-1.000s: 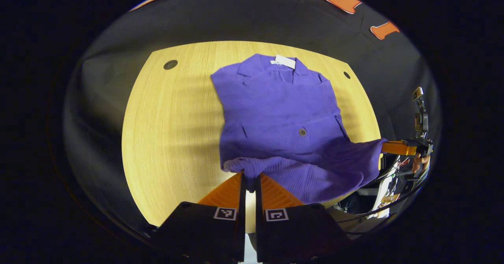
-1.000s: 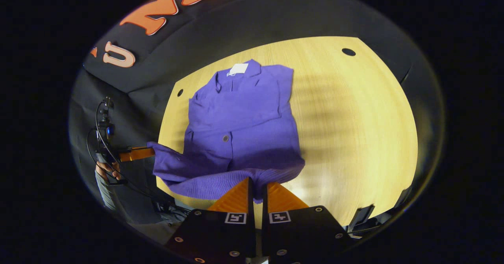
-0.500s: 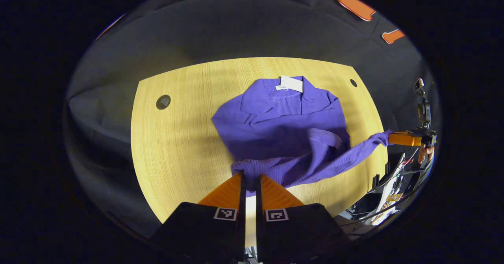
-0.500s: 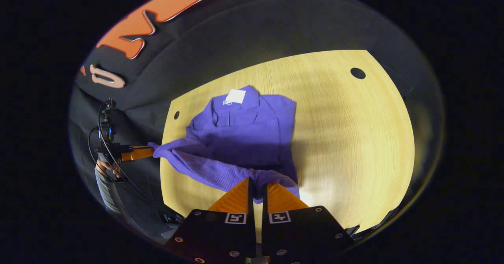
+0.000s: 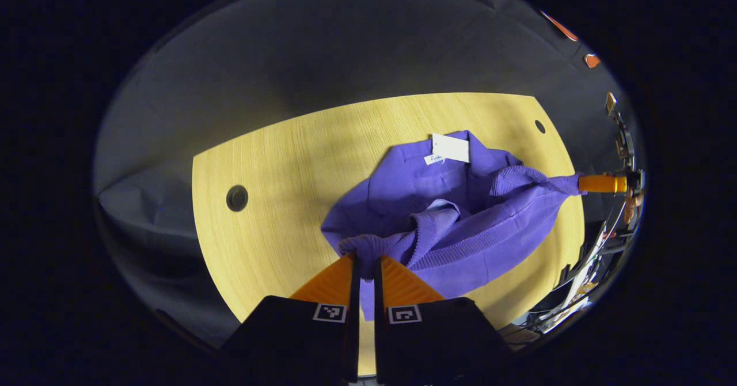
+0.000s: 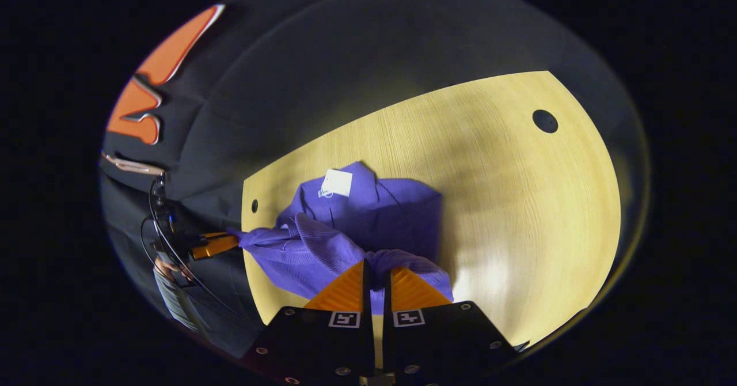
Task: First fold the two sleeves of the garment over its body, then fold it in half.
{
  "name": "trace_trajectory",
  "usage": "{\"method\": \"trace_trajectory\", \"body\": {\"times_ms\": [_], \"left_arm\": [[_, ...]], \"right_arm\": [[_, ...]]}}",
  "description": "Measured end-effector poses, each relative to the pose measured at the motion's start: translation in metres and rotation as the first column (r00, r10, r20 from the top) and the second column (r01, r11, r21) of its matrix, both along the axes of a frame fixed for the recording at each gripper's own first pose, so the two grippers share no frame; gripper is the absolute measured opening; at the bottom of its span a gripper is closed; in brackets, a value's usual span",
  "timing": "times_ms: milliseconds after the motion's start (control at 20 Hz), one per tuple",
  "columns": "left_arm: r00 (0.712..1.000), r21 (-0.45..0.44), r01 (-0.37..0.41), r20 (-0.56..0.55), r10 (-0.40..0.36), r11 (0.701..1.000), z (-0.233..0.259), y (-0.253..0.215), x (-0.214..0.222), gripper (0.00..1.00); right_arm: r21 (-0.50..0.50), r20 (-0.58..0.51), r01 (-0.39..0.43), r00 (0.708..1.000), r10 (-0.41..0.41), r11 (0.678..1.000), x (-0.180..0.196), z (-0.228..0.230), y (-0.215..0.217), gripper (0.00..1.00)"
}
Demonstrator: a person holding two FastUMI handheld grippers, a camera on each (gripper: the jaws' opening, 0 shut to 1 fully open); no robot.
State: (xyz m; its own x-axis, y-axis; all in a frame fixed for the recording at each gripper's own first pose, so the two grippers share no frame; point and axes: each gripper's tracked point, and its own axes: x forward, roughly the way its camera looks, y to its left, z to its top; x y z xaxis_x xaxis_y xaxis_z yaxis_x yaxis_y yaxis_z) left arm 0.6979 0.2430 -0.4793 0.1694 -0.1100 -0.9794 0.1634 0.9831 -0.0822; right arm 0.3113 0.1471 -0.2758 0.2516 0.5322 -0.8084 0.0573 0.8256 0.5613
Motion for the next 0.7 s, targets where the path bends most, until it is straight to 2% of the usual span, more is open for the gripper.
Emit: {"method": "trace_trajectory", "body": {"times_ms": [200,250,300,450,500,550,600,650,700], "left_arm": [[0.989,0.02,-0.085,0.119,0.082,0.996,-0.011,0.005,0.035,0.14],[0.979,0.021,-0.115,0.17,0.11,0.993,-0.009,0.009,0.045,0.22],[0.967,0.041,-0.148,0.217,0.136,0.988,-0.009,0.014,0.055,0.24],[0.91,0.1,-0.231,0.374,0.179,0.968,-0.001,0.038,0.076,0.34],[0.897,0.097,-0.242,0.401,0.184,0.965,0.005,0.039,0.077,0.34],[0.884,0.089,-0.252,0.426,0.192,0.964,0.009,0.036,0.08,0.34],[0.877,0.08,-0.258,0.437,0.199,0.963,0.014,0.033,0.076,0.34],[0.866,0.068,-0.266,0.456,0.207,0.962,0.017,0.031,0.076,0.37],[0.853,0.049,-0.274,0.473,0.219,0.961,0.023,0.024,0.073,0.48]], "right_arm": [[0.064,-0.004,0.123,0.992,-0.123,0.99,0.04,-0.007,0.008,0.07],[0.087,0.011,0.154,0.988,-0.155,0.984,0.051,-0.008,0.014,0.1],[0.105,0.022,0.189,0.981,-0.193,0.976,0.061,-0.007,0.015,0.11],[0.142,0.06,0.248,0.964,-0.258,0.958,0.08,-0.003,0.013,0.25],[0.162,0.077,0.262,0.958,-0.277,0.951,0.086,0.004,0.012,0.32],[0.176,0.089,0.277,0.951,-0.295,0.945,0.092,0.008,0.01,0.35],[0.186,0.108,0.301,0.94,-0.324,0.935,0.098,0.012,0.007,0.26],[0.174,0.135,0.326,0.927,-0.35,0.929,0.103,0.016,0.0,0.47],[0.177,0.166,0.327,0.92,-0.356,0.928,0.106,0.022,-0.003,0.65]]}}
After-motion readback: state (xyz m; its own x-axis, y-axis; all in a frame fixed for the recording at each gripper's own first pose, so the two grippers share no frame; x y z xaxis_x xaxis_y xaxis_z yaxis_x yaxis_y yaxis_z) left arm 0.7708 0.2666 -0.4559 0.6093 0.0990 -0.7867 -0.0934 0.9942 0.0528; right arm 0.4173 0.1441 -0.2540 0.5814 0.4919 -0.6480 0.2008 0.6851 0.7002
